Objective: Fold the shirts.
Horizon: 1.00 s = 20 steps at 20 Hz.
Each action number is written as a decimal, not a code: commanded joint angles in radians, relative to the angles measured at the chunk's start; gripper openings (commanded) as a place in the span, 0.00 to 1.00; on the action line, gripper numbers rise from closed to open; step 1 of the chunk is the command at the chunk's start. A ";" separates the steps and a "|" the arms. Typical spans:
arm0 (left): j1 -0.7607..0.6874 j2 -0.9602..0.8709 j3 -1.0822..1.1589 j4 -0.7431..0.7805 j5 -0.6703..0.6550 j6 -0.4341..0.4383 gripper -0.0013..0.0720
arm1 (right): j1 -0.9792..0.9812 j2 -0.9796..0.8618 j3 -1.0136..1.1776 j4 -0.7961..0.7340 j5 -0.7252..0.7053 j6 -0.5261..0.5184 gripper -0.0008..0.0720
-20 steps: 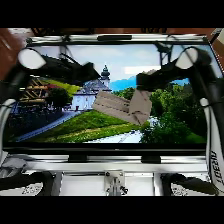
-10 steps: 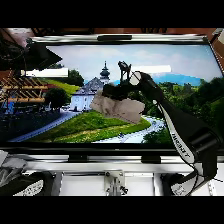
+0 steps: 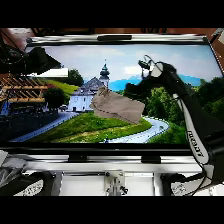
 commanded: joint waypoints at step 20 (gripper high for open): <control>0.000 0.001 -0.002 0.011 -0.054 0.002 0.07 | -0.097 -0.074 -0.322 0.407 -0.281 -0.236 0.10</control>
